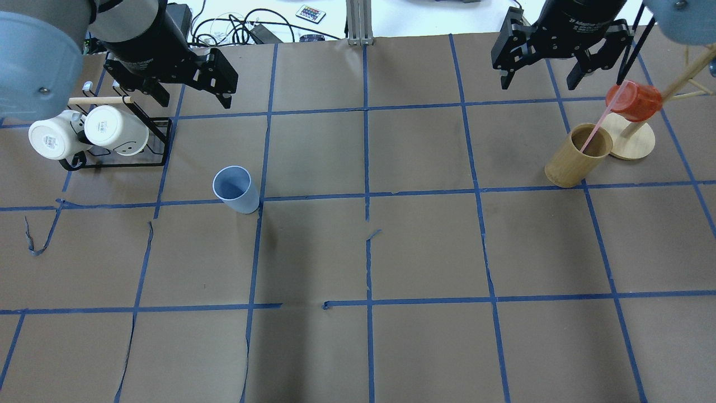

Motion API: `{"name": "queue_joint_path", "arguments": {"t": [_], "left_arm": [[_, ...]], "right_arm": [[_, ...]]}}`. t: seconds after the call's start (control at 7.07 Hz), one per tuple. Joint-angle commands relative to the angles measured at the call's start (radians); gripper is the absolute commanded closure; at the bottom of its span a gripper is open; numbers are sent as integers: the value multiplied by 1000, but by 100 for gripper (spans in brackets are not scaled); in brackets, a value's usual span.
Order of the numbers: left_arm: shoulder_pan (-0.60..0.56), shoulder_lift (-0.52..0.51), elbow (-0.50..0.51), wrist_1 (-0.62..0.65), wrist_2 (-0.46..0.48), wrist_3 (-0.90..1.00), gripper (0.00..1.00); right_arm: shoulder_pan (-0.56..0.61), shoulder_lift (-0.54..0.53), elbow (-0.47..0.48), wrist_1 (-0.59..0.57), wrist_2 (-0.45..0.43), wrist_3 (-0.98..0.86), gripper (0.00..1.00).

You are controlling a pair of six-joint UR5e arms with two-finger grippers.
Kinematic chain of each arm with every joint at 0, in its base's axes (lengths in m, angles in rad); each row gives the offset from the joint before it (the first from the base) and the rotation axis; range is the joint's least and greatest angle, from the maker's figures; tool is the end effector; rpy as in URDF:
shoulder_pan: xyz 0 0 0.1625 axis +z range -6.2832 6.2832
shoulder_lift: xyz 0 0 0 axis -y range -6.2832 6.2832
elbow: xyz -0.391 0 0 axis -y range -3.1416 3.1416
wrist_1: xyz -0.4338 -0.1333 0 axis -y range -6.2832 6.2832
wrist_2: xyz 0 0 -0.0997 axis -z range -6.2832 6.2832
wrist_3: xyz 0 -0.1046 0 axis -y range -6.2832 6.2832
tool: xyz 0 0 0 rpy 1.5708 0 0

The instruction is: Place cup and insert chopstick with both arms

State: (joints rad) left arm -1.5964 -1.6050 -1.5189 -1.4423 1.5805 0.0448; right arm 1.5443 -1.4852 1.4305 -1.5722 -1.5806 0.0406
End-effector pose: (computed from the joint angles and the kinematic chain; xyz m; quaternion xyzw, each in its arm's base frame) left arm -0.1466 -0.5574 0.4720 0.0347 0.9967 -0.0730 0.0055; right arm 0.1171 -0.5753 0.4769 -0.0337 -0.9990 0.0281 0.0047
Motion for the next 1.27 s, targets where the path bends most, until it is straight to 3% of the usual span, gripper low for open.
{"name": "queue_joint_path", "arguments": {"t": [0.0,1.13], "left_arm": [[4,-3,-9,-3,4,1,0],[4,20,-24,-62,12,1,0]], "right_arm": [[0,-1,1,0,-21,2,0],[-19,3,1,-32,-48,28,0]]}}
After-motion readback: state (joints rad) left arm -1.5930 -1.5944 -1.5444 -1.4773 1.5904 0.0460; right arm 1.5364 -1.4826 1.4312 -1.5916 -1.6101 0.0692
